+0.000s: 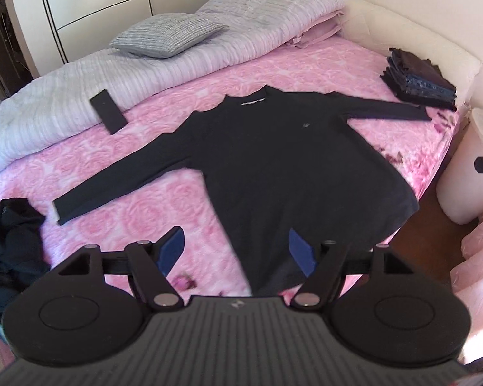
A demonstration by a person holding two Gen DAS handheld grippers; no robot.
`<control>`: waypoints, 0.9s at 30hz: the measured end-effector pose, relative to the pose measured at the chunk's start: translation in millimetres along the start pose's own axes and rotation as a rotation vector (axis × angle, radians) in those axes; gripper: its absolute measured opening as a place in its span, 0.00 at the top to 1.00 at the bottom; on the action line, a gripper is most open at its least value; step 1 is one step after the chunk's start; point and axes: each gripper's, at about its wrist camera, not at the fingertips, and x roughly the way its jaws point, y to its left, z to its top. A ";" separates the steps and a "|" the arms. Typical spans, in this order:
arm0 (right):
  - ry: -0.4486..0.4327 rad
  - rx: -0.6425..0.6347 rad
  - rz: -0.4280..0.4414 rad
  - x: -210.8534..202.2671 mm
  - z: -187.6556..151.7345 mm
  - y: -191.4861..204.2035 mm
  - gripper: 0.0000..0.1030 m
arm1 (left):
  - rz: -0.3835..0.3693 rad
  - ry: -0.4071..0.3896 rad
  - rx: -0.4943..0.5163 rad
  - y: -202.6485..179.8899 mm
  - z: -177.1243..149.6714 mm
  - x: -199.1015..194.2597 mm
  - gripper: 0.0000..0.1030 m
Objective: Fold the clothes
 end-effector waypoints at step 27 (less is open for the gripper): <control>0.095 -0.019 0.011 -0.1 -28.7 84.5 0.06 | 0.040 0.010 -0.010 67.6 -62.6 -31.5 0.33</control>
